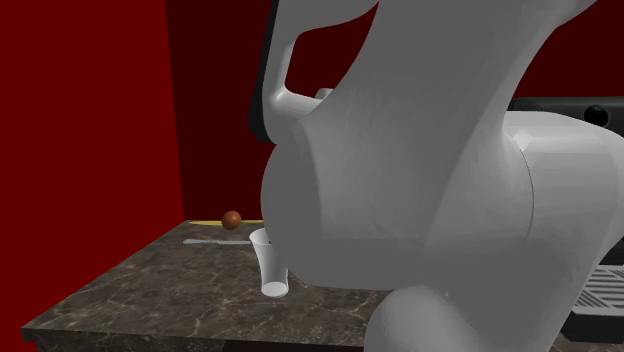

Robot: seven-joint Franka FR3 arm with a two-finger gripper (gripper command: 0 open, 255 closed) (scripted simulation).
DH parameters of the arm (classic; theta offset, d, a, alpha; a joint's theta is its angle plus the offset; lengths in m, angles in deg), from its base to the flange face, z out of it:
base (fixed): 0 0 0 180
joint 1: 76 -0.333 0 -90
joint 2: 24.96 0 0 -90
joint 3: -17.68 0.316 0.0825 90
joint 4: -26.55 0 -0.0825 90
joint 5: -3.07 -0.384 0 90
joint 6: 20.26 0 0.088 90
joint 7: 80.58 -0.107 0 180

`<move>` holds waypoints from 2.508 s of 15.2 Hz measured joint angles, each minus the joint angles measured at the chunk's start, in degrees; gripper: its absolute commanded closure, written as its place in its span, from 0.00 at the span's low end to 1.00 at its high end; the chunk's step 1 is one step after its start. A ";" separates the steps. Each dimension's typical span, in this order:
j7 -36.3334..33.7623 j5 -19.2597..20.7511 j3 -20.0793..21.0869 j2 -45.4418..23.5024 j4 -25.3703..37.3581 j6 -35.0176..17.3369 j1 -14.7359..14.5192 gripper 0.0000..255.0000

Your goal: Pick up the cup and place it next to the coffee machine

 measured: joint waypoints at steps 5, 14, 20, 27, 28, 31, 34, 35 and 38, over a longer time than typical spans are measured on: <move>0.08 -0.14 0.03 -0.16 0.01 -0.18 -0.06 1.00; 0.08 -0.14 0.03 -0.17 0.00 -0.18 -0.06 1.00; -2.26 2.30 0.00 3.14 0.17 3.03 0.54 1.00; -5.79 5.74 0.12 8.25 1.46 9.06 1.58 1.00; -6.22 6.17 0.13 9.13 1.52 9.96 1.74 1.00; -7.57 7.26 0.26 10.95 2.54 12.64 2.07 1.00; -8.55 8.18 0.24 12.66 3.42 15.15 2.43 1.00; -8.85 8.41 0.25 13.05 3.79 15.88 2.51 1.00; -9.92 9.25 0.29 14.93 4.79 18.64 2.80 1.00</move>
